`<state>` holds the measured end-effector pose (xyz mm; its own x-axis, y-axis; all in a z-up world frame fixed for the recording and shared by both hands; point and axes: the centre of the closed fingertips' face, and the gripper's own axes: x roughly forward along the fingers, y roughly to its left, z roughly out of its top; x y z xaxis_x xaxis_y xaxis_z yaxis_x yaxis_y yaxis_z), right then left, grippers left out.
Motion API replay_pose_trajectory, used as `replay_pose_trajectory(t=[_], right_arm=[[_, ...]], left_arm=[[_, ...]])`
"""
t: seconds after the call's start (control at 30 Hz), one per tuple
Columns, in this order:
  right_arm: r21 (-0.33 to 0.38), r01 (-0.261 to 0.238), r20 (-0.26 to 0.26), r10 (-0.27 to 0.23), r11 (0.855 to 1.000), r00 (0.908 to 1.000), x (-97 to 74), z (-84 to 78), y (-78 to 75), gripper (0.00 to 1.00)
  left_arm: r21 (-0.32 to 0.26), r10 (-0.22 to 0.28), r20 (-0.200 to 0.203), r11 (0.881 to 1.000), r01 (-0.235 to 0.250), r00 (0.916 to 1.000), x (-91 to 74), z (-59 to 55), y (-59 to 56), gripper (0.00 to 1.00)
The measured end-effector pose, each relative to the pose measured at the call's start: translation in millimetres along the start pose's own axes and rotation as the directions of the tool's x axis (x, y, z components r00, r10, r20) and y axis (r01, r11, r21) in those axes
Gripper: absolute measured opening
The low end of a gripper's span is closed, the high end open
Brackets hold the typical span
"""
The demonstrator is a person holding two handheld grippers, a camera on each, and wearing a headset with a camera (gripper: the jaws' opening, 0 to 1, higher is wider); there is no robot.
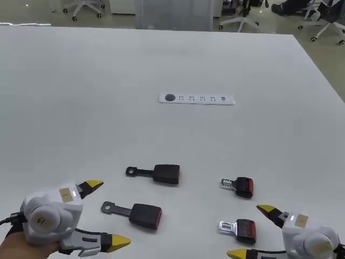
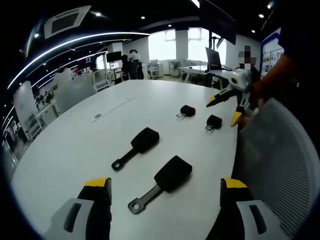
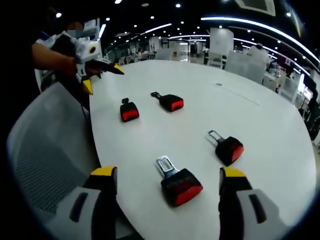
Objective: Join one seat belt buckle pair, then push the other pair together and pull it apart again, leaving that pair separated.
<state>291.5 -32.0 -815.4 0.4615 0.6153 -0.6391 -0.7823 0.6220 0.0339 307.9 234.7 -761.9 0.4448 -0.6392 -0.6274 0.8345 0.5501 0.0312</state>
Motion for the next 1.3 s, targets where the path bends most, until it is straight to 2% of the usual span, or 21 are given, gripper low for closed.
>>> replay_pose_trajectory(t=[0.13,0.23,0.53,0.57,0.67,0.7,0.8,0.87,1.0,1.07,1.13,1.23,1.27,1.3], right_arm=[[-0.004,-0.016,-0.010,0.016,1.000,0.9998,3.6,-4.4,-2.5,0.83],[-0.007,-0.024,-0.021,0.024,1.000,0.9995,6.1,-8.1,-5.0,0.82],[-0.011,-0.064,-0.058,0.063,0.998,0.9964,14.2,-22.0,-11.7,0.79],[-0.010,-0.090,-0.070,0.089,0.996,0.9935,17.0,-26.1,-14.1,0.79],[-0.028,-0.123,-0.097,0.120,0.992,0.9880,18.9,-31.5,-13.7,0.73],[-0.029,-0.126,-0.102,0.123,0.992,0.9872,19.1,-32.2,-13.7,0.72],[-0.039,-0.150,-0.118,0.145,0.988,0.9824,21.3,-35.6,-14.7,0.69],[-0.047,-0.161,-0.112,0.155,0.986,0.9815,22.1,-33.9,-15.2,0.68],[-0.075,-0.194,-0.129,0.184,0.978,0.9745,23.2,-32.1,-15.8,0.61],[-0.092,-0.224,-0.154,0.208,0.970,0.9660,19.8,-35.0,-11.8,0.56],[-0.103,-0.237,-0.166,0.218,0.966,0.9616,18.0,-36.9,-11.1,0.53],[-0.111,-0.251,-0.168,0.230,0.962,0.9584,15.9,-37.7,-12.9,0.49],[-0.110,-0.251,-0.167,0.231,0.962,0.9584,16.0,-37.3,-13.7,0.48],[-0.110,-0.252,-0.168,0.232,0.962,0.9581,16.1,-37.3,-14.3,0.47]], left_arm=[[0.025,-0.032,-0.033,0.999,0.033,0.9989,11.0,-5.1,-4.6,0.90],[0.039,-0.055,-0.042,0.998,0.057,0.9976,18.9,-5.4,-6.2,0.89],[0.112,-0.104,-0.107,0.987,0.116,0.9887,40.9,-15.0,-0.7,0.82],[0.143,-0.137,-0.144,0.977,0.158,0.9800,51.7,-21.8,-1.3,0.81],[0.171,-0.172,-0.182,0.964,0.203,0.9681,60.8,-28.6,-2.6,0.77],[0.177,-0.176,-0.187,0.962,0.209,0.9665,62.1,-29.2,-2.7,0.76],[0.221,-0.194,-0.216,0.945,0.241,0.9569,71.0,-31.5,-0.9,0.74],[0.239,-0.199,-0.233,0.937,0.254,0.9520,76.1,-32.9,1.3,0.71],[0.253,-0.227,-0.252,0.923,0.291,0.9407,84.4,-34.0,0.6,0.66],[0.272,-0.248,-0.268,0.907,0.321,0.9307,86.9,-35.7,-2.2,0.62],[0.275,-0.258,-0.278,0.901,0.334,0.9254,89.0,-37.6,-3.6,0.59],[0.301,-0.273,-0.309,0.880,0.367,0.9108,88.8,-40.3,-7.7,0.53],[0.300,-0.271,-0.312,0.881,0.365,0.9108,89.7,-41.5,-6.9,0.52],[0.295,-0.275,-0.320,0.880,0.372,0.9065,90.5,-43.7,-7.6,0.52]])
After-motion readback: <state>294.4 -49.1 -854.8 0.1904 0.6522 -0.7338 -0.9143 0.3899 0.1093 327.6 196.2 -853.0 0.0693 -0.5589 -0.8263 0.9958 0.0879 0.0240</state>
